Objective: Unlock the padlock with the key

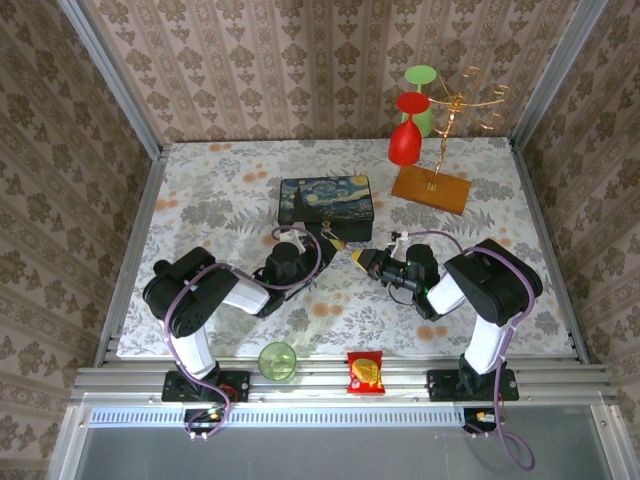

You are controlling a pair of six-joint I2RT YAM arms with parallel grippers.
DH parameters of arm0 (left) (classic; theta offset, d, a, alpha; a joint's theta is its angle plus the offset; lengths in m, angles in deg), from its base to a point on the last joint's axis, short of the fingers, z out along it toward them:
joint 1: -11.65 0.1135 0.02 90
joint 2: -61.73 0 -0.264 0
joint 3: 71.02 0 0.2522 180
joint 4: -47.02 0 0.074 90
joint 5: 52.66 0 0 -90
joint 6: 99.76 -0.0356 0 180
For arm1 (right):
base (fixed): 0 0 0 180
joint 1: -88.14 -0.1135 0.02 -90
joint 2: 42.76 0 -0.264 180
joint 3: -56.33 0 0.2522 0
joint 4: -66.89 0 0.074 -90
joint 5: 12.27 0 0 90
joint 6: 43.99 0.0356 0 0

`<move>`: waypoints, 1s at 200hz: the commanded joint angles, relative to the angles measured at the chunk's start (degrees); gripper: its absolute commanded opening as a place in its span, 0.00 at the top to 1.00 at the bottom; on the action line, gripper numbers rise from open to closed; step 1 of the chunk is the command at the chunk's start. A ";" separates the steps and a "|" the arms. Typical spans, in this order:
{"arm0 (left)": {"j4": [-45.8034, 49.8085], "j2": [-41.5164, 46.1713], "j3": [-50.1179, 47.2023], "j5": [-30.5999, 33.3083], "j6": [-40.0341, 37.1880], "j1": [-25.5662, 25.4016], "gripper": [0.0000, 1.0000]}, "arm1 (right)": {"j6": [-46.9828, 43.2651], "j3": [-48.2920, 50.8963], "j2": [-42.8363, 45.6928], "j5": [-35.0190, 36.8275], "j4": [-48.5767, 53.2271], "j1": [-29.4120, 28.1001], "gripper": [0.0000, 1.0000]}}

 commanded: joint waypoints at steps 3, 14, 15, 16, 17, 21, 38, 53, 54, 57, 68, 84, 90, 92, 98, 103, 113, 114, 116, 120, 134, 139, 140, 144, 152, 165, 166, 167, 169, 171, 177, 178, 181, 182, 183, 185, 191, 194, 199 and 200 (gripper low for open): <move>-5.94 0.07 0.59 0.44 -0.23 0.30 1.00 | -0.36 1.15 0.53 -0.23 -1.06 -0.30 1.00; -4.85 0.23 0.68 0.44 -0.42 0.28 1.00 | -0.45 1.61 0.25 -0.21 -1.09 -0.30 1.00; -4.86 0.22 0.69 0.44 -0.45 0.28 1.00 | -0.44 1.65 0.21 -0.16 -1.07 -0.30 1.00; -4.91 0.25 0.69 0.44 -0.46 0.28 1.00 | -0.44 1.71 0.19 -0.14 -1.10 -0.30 1.00; -4.85 0.31 0.69 0.44 -0.47 0.28 1.00 | -0.44 1.74 0.22 -0.12 -1.12 -0.30 1.00; -5.02 0.29 0.61 0.40 -0.48 0.28 1.00 | -0.59 1.92 0.21 -0.18 -1.11 -0.30 1.00; -5.25 0.20 0.28 0.27 -0.27 0.35 1.00 | -0.79 2.46 0.34 -0.21 -1.13 -0.32 1.00; -6.04 -0.38 0.17 0.27 0.15 0.31 1.00 | -1.11 2.23 0.67 -0.36 -1.09 -0.30 1.00; -6.12 -0.44 0.17 0.27 0.19 0.29 1.00 | -1.08 2.17 0.68 -0.41 -1.11 -0.30 1.00; -6.45 -0.64 0.13 0.22 0.34 0.28 1.00 | -1.06 2.06 0.74 -0.38 -1.05 -0.31 1.00; -7.30 -1.33 0.25 0.00 0.86 0.33 1.00 | -0.51 1.48 1.02 -0.52 -1.08 -0.30 1.00; -7.83 -1.74 0.34 0.00 1.03 0.14 1.00 | -0.14 0.61 0.79 -0.81 -1.17 -0.30 1.00; -7.78 -1.74 0.29 0.07 0.95 0.12 1.00 | -0.19 0.42 0.72 -0.74 -1.05 -0.38 1.00; -7.84 -1.74 0.20 0.15 0.93 0.11 1.00 | -0.24 0.33 0.70 -0.82 -1.05 -0.38 1.00; -7.82 -1.65 0.04 0.42 0.93 0.13 1.00 | -0.26 0.15 0.60 -0.81 -1.04 -0.43 1.00; -7.85 -1.57 -0.09 0.51 0.93 0.14 1.00 | -0.17 -0.05 0.38 -0.82 -1.09 -0.39 1.00; -7.80 -1.44 -0.11 0.40 0.80 0.18 1.00 | -0.09 -0.37 -0.14 -0.97 -1.13 -0.39 1.00; -7.74 -1.41 -0.10 0.38 0.78 0.18 1.00 | -0.09 -0.35 -0.20 -0.98 -1.13 -0.39 1.00; -7.72 -1.39 -0.10 0.36 0.83 0.14 1.00 | -0.09 -0.47 -0.30 -1.05 -1.18 -0.39 1.00; -7.69 -1.41 -0.12 0.34 0.88 0.10 1.00 | -0.08 -0.59 -0.48 -1.09 -1.18 -0.39 1.00; -8.25 -1.56 -0.05 0.27 1.23 0.11 1.00 | -0.02 -1.00 -1.00 -1.16 -1.17 -0.39 1.00; -8.58 -1.64 -0.01 0.26 1.35 0.15 1.00 | -0.07 -1.19 -1.23 -1.24 -1.22 -0.47 1.00; -8.62 -1.69 -0.01 0.26 1.31 0.17 1.00 | -0.08 -1.25 -1.28 -1.25 -1.17 -0.47 1.00; -8.78 -1.74 0.05 0.27 1.36 0.11 1.00 | 0.00 -1.37 -1.53 -1.27 -1.15 -0.47 1.00; -8.49 -1.74 0.12 0.27 1.30 0.11 1.00 | 0.09 -1.56 -1.95 -1.18 -1.21 -0.55 1.00; -8.41 -1.81 0.17 0.35 1.28 -0.05 1.00 | 0.11 -1.83 -2.18 -1.38 -1.24 -0.80 1.00; -8.40 -1.77 0.21 0.35 1.28 -0.06 1.00 | 0.10 -1.79 -2.15 -1.32 -1.23 -0.81 1.00; -8.39 -1.75 0.19 0.35 1.28 -0.07 1.00 | 0.09 -1.77 -2.18 -1.29 -1.27 -0.82 1.00; -8.35 -1.74 0.22 0.35 1.28 -0.07 1.00 | 0.09 -1.82 -2.16 -1.30 -1.23 -0.95 1.00; -8.31 -1.76 0.25 0.35 1.28 -0.01 1.00 | 0.09 -1.81 -2.19 -1.20 -1.24 -0.95 1.00; -8.26 -1.78 0.30 0.35 1.22 -0.13 1.00 | 0.00 -1.79 -2.15 -1.17 -1.21 -1.00 1.00; -8.24 -1.76 0.32 0.35 1.21 -0.14 1.00 | 0.00 -1.77 -2.13 -1.17 -1.22 -1.00 1.00; -8.22 -1.81 0.34 0.31 1.20 -0.12 1.00 | 0.04 -1.75 -2.20 -1.13 -1.26 -1.00 1.00; -8.22 -1.82 0.39 0.33 1.19 -0.18 1.00 | 0.07 -1.70 -2.20 -1.06 -1.29 -1.00 1.00; -8.22 -1.82 0.41 0.34 1.19 -0.22 1.00 | 0.08 -1.68 -2.20 -1.02 -1.25 -1.00 1.00; -8.22 -1.82 0.43 0.35 1.19 -0.24 1.00 | 0.09 -1.60 -2.21 -0.95 -1.23 -1.00 1.00; -8.26 -1.91 0.37 0.42 1.22 -0.25 1.00 | 0.01 -1.40 -2.16 -0.77 -1.26 -1.00 1.00; -8.30 -1.89 0.35 0.52 1.20 -0.33 1.00 | -0.06 -1.35 -1.98 -0.73 -1.18 -1.04 1.00; -8.26 -1.81 0.35 0.74 1.14 -0.34 1.00 | -0.16 -1.23 -1.94 -0.68 -1.23 -1.00 1.00; -8.19 -1.77 0.39 0.77 1.08 -0.38 1.00 | -0.17 -1.18 -1.90 -0.66 -1.23 -1.00 1.00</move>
